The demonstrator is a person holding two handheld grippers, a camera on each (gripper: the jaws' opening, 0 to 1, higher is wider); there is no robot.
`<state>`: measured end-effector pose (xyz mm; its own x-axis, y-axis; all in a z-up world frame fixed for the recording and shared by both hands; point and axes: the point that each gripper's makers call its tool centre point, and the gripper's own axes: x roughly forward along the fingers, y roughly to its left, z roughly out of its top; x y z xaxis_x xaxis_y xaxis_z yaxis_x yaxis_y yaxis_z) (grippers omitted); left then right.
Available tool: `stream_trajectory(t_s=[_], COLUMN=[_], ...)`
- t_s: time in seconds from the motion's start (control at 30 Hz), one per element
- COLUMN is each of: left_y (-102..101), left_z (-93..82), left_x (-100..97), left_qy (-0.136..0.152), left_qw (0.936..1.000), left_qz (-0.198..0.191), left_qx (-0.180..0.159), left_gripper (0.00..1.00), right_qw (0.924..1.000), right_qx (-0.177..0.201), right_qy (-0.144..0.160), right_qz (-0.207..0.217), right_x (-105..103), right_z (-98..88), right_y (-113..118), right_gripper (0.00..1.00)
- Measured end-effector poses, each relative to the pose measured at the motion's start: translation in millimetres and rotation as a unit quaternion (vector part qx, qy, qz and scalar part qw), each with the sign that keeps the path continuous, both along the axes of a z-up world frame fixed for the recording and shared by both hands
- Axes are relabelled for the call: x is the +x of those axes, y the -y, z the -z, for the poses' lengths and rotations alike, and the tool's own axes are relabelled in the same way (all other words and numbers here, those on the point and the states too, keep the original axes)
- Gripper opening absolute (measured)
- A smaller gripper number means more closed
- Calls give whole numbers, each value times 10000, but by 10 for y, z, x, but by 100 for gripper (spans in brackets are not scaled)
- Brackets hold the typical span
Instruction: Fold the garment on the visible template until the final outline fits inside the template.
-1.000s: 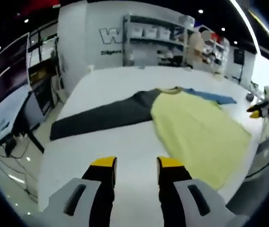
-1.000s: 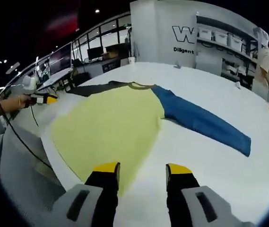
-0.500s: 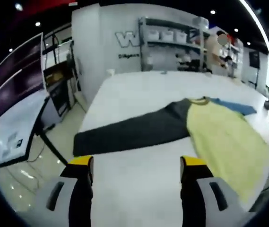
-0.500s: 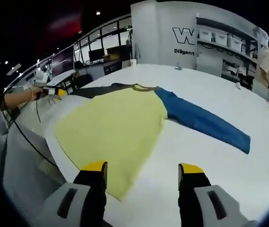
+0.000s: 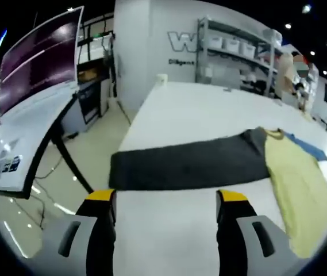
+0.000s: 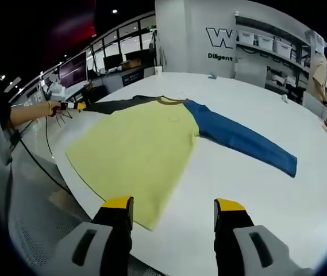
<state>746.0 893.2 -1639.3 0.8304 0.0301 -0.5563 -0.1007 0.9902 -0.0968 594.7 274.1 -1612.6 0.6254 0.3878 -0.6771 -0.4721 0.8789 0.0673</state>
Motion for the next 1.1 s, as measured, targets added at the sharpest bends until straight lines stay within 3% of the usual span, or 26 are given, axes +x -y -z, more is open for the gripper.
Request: stream_trajectory(t_s=[0.07, 0.27, 0.4, 0.43, 0.6, 0.63, 0.77, 0.87, 1.1], left_y=[-34, -161, -221, -275, -345, -384, -411, -309, -385], left_z=[-34, 119, 136, 211, 329, 315, 293, 283, 311], left_x=[54, 66, 170, 213, 99, 127, 199, 244, 291], left_qy=[256, 46, 68, 25, -209, -81, 68, 156, 266], left_qw=[9992, 9996, 9995, 9996, 9987, 9988, 9979, 9969, 9943], left_qz=[-182, -257, -286, -279, -472, -485, -577, -572, -738], left_qx=[-238, -106, -97, -104, -26, 10, -270, -515, -728], left_gripper=[64, 59, 56, 55, 52, 51, 45, 43, 28], right_qw=[9998, 9988, 9988, 9987, 9988, 9987, 9988, 9989, 9988], right_qx=[185, 355, 286, 279, 157, 174, 169, 105, 77], right_qy=[-3, -42, -122, -142, -88, -121, -148, -171, -172], right_qz=[107, 336, 379, 407, 457, 455, 436, 422, 445], right_x=[1, -39, -84, -90, -61, -60, -57, -52, -31], right_z=[-2, -13, 8, 7, -14, -9, -2, 11, -4], right_y=[7, -1, 28, 31, 40, 34, 14, 11, 29], right_gripper=[53, 51, 50, 49, 48, 48, 44, 44, 44])
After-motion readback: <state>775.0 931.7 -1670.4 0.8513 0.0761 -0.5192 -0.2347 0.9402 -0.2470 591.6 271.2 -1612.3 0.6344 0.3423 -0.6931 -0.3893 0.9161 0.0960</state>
